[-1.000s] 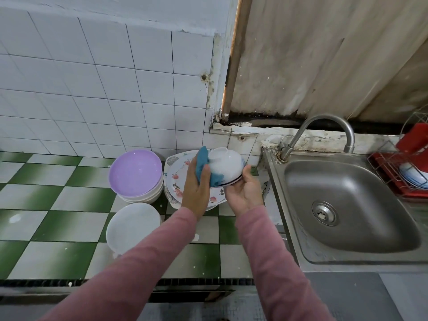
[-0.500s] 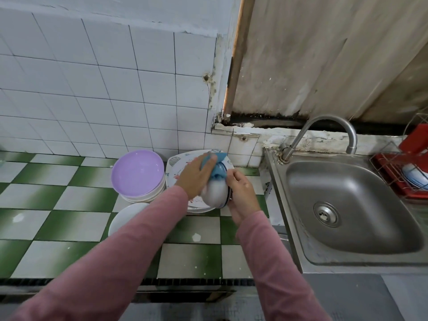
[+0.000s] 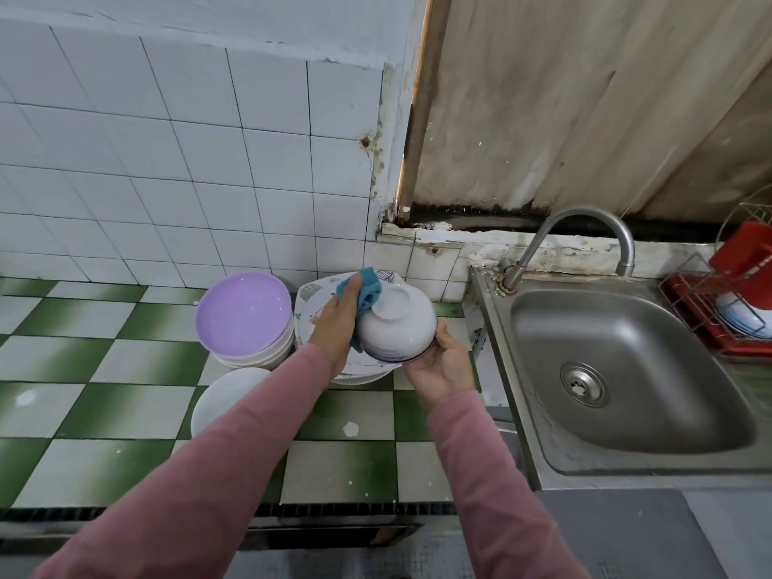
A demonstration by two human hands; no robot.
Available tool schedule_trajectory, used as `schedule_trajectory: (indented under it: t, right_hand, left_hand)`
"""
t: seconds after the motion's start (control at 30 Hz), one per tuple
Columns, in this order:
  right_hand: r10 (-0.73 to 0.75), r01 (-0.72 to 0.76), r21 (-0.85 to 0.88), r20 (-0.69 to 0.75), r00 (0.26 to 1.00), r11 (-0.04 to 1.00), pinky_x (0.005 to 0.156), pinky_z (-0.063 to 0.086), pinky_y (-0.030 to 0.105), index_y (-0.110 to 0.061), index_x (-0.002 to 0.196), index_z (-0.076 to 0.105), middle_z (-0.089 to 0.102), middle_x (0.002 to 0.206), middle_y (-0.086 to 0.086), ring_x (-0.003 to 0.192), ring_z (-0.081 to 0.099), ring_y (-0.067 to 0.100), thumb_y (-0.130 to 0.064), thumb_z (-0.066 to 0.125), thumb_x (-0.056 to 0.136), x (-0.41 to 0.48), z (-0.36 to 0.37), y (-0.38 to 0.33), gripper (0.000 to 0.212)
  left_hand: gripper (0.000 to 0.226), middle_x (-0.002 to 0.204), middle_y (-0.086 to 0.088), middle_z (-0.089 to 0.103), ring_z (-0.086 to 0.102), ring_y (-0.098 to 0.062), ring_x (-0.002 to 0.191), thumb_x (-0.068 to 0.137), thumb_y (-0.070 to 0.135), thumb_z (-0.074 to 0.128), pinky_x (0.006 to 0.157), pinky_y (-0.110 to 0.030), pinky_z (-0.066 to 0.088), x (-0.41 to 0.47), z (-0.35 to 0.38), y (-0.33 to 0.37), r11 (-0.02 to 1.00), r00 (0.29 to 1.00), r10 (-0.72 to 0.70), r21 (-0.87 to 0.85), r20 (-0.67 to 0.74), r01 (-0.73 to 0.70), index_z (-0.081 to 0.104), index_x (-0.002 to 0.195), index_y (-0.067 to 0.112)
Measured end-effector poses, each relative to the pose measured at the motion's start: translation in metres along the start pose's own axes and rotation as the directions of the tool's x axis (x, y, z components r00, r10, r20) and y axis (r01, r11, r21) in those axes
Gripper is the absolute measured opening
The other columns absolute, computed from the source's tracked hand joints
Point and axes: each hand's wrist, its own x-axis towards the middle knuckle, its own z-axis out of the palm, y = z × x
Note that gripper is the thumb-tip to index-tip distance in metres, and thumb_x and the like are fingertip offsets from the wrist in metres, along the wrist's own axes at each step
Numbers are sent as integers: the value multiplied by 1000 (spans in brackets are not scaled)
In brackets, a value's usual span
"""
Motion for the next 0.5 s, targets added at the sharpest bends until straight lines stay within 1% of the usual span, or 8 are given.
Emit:
schedule_trajectory:
  t: [0.07, 0.13, 0.2, 0.27, 0.3, 0.33, 0.4, 0.5]
  right_hand:
    - [-4, 2, -50, -44, 999, 999, 70, 57, 47, -9, 106, 62, 75, 93, 11, 93, 64, 28, -19, 38, 107, 4, -4, -3, 26]
    - [2, -12, -134, -72, 997, 991, 78, 53, 48, -9, 118, 58, 69, 112, 15, 101, 63, 30, -18, 40, 106, 7, -6, -7, 23]
    - [-36, 15, -200, -100, 994, 980, 87, 53, 54, -9, 128, 53, 62, 129, 18, 110, 60, 34, -16, 42, 106, 15, -8, -10, 26]
    - [-94, 55, -274, -132, 987, 960, 97, 50, 59, -9, 130, 53, 59, 132, 17, 115, 58, 35, -23, 46, 105, 18, -9, -10, 29]
    - [-115, 69, -315, -130, 985, 947, 99, 49, 60, -9, 127, 56, 61, 129, 16, 116, 59, 35, -32, 50, 103, 15, -8, -8, 34]
    - [-133, 87, -364, -105, 985, 927, 100, 49, 60, -9, 125, 58, 63, 126, 15, 116, 61, 35, -43, 57, 97, 15, -8, -6, 44]
    - [-183, 153, -459, -22, 983, 875, 97, 51, 61, -9, 131, 56, 65, 127, 16, 115, 64, 34, -59, 71, 78, 12, -10, 0, 75]
    - [-195, 214, -561, 95, 976, 800, 96, 53, 57, -12, 137, 49, 64, 128, 15, 115, 65, 32, -64, 91, 48, 9, -14, 7, 111]
  left_hand:
    - [70, 122, -6, 67, 62, -28, 115, 78, 71, 58, 95, -53, 52, -1, -1, 0, 996, 999, -23, -82, 37, 26, 60, 129, 23]
    - [57, 122, -9, 68, 63, -28, 113, 86, 56, 62, 93, -53, 53, -2, -2, 0, 987, 998, -64, -149, 24, 67, 60, 128, 18]
    - [48, 120, -10, 67, 63, -30, 111, 88, 47, 66, 92, -54, 54, -3, -1, -3, 977, 994, -109, -184, -11, 105, 60, 126, 16]
    - [44, 120, -12, 67, 63, -30, 111, 89, 40, 67, 92, -54, 53, -5, 2, -5, 958, 990, -141, -254, -26, 130, 60, 124, 14]
    - [43, 119, -13, 67, 63, -30, 111, 89, 37, 68, 93, -53, 53, -6, 4, -4, 946, 989, -148, -295, -20, 136, 61, 123, 12]
    - [44, 119, -14, 67, 63, -31, 111, 89, 37, 68, 93, -53, 53, -7, 6, -3, 935, 988, -153, -324, -8, 142, 61, 123, 10]
    - [49, 121, -16, 67, 64, -32, 111, 88, 38, 68, 92, -53, 54, -10, 11, -1, 925, 988, -152, -348, 26, 151, 60, 126, 7]
    - [47, 122, -17, 66, 65, -32, 111, 90, 37, 66, 92, -53, 54, -12, 16, 3, 916, 989, -129, -373, 76, 148, 60, 126, 8]
